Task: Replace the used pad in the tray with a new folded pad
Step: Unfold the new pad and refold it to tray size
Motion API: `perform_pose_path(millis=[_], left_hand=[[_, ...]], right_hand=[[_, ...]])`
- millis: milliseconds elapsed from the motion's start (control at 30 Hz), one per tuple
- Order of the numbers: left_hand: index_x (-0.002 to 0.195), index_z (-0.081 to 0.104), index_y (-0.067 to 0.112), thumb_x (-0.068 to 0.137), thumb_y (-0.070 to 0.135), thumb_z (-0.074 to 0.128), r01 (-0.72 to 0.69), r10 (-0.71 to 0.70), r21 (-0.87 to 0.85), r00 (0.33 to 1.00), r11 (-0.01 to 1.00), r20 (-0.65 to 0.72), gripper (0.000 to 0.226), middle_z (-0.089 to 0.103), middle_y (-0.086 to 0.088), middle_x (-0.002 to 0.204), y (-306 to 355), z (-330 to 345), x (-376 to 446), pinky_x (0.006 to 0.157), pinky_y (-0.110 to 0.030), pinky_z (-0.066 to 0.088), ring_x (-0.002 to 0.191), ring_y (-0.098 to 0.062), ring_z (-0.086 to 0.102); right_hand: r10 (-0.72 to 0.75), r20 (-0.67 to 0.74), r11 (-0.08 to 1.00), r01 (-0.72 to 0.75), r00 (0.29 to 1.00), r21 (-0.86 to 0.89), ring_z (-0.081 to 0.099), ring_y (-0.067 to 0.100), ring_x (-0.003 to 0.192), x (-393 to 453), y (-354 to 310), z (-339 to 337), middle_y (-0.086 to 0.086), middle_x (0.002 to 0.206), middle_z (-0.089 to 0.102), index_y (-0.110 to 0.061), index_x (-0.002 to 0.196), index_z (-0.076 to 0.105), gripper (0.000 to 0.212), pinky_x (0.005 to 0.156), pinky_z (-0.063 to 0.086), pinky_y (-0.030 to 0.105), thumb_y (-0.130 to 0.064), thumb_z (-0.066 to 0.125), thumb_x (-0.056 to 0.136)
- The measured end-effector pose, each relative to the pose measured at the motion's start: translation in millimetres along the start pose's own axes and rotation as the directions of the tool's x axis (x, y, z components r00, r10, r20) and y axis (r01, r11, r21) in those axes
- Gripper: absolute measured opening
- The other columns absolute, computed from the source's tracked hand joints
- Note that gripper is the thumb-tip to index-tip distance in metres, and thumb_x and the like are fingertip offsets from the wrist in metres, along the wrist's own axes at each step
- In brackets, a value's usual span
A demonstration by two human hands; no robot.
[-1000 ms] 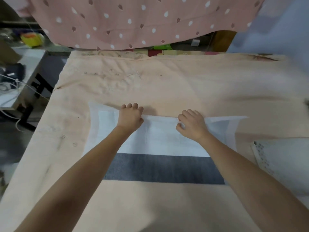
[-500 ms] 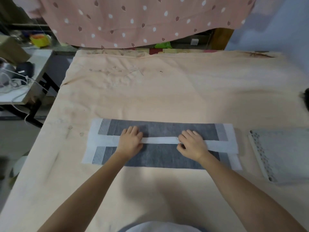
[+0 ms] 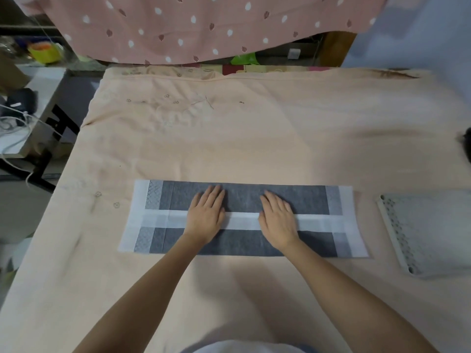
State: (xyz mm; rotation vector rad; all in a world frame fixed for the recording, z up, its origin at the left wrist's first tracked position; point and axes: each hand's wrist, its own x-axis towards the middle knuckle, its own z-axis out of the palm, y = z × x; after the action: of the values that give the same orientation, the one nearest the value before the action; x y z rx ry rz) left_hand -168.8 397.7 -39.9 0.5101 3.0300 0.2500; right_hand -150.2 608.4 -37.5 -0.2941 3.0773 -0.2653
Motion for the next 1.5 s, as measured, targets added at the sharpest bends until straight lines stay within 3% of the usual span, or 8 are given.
perform_pose_path(millis=[67, 133, 300, 433, 533, 700, 1067, 1500], left_hand=[[0.15, 0.01, 0.014, 0.102, 0.036, 0.022, -0.008, 0.008, 0.002, 0.999, 1.0, 0.033, 0.055, 0.007, 0.0, 0.158, 10.5, 8.4, 13.3, 0.118, -0.039, -0.002, 0.146, -0.02, 0.003], [0.15, 0.001, 0.013, 0.102, 0.038, 0.016, -0.002, 0.0, 0.023, 0.998, 1.0, 0.069, 0.057, -0.001, 0.0, 0.158, 17.6, 16.3, 23.8, 0.118, -0.039, -0.007, 0.146, -0.018, -0.006], [0.149, -0.002, 0.011, 0.101, 0.038, 0.016, 0.028, -0.029, 0.013, 0.996, 1.0, 0.087, 0.058, -0.004, -0.004, 0.158, 17.3, 31.9, 37.3, 0.118, -0.037, -0.008, 0.146, -0.02, -0.008], [0.149, 0.002, 0.011, 0.101, 0.038, 0.021, 0.028, -0.028, -0.009, 0.998, 1.0, 0.056, 0.058, 0.0, -0.004, 0.158, 13.6, 37.6, 38.8, 0.118, -0.036, -0.007, 0.146, -0.021, -0.003], [0.148, 0.016, 0.009, 0.1, 0.038, 0.02, 0.04, -0.04, -0.028, 0.999, 0.999, 0.01, 0.057, 0.013, -0.007, 0.156, 15.1, 37.1, 38.3, 0.118, -0.039, 0.004, 0.145, -0.023, 0.008], [0.146, 0.027, 0.007, 0.097, 0.036, 0.018, 0.051, -0.052, -0.045, 0.999, 0.998, -0.017, 0.058, 0.025, -0.009, 0.153, 16.3, 36.3, 38.0, 0.116, -0.043, 0.012, 0.142, -0.024, 0.02], [0.15, 0.007, 0.015, 0.095, 0.042, 0.003, 0.08, -0.08, 0.002, 0.997, 0.997, 0.02, 0.061, 0.006, 0.0, 0.158, 14.1, 42.0, 38.8, 0.119, -0.036, -0.001, 0.144, -0.014, -0.003], [0.15, 0.01, 0.013, 0.094, 0.042, 0.004, 0.08, -0.079, -0.02, 0.997, 0.997, 0.02, 0.063, 0.006, -0.001, 0.157, 16.2, 38.8, 39.2, 0.119, -0.038, 0.001, 0.145, -0.016, -0.001]], right_hand=[[-0.008, 0.048, 1.0, 0.009, 0.999, -0.014, 0.012, 0.021, 0.146, 12.8, -14.4, 5.6, 0.008, 0.158, 0.014, -0.006, 0.149, 0.019, 0.054, 0.119, 0.006, 0.036, -0.03, 0.025, 0.101], [-0.021, 0.086, 0.998, 0.026, 0.996, -0.054, -0.004, 0.019, 0.146, 23.2, -26.8, 12.5, 0.007, 0.159, -0.001, -0.008, 0.149, 0.003, 0.056, 0.119, -0.004, 0.036, -0.035, 0.015, 0.101], [0.02, 0.148, 0.995, -0.006, 0.989, -0.097, -0.015, 0.017, 0.145, 42.1, -36.0, 29.1, 0.005, 0.158, -0.011, -0.01, 0.146, -0.009, 0.057, 0.118, -0.011, 0.036, -0.04, 0.006, 0.101], [0.013, 0.154, 0.994, 0.004, 0.988, -0.108, -0.016, 0.017, 0.144, 48.1, -31.0, 36.4, 0.004, 0.157, -0.012, -0.009, 0.148, -0.007, 0.058, 0.117, -0.013, 0.035, -0.041, 0.006, 0.101], [-0.015, 0.125, 0.993, 0.029, 0.992, -0.114, -0.017, 0.016, 0.143, 46.4, -27.4, 37.2, 0.004, 0.156, -0.012, -0.009, 0.147, -0.007, 0.058, 0.115, -0.015, 0.035, -0.04, 0.0, 0.098], [-0.025, 0.08, 0.996, 0.031, 0.997, -0.078, -0.004, 0.019, 0.146, 44.6, -24.6, 38.6, 0.005, 0.157, -0.002, -0.009, 0.148, 0.005, 0.058, 0.117, -0.008, 0.038, -0.037, 0.002, 0.098], [0.096, 0.021, 0.995, -0.095, 0.995, -0.024, 0.001, 0.017, 0.146, 25.8, 46.6, 28.8, 0.004, 0.158, 0.005, -0.008, 0.149, 0.007, 0.054, 0.119, 0.003, 0.034, -0.029, 0.023, 0.102], [0.352, -0.006, 0.936, -0.352, 0.936, -0.005, 0.006, 0.017, 0.146, -1.6, 139.3, 10.1, 0.006, 0.158, 0.011, -0.006, 0.149, 0.014, 0.059, 0.118, -0.002, 0.03, -0.031, 0.012, 0.096]])
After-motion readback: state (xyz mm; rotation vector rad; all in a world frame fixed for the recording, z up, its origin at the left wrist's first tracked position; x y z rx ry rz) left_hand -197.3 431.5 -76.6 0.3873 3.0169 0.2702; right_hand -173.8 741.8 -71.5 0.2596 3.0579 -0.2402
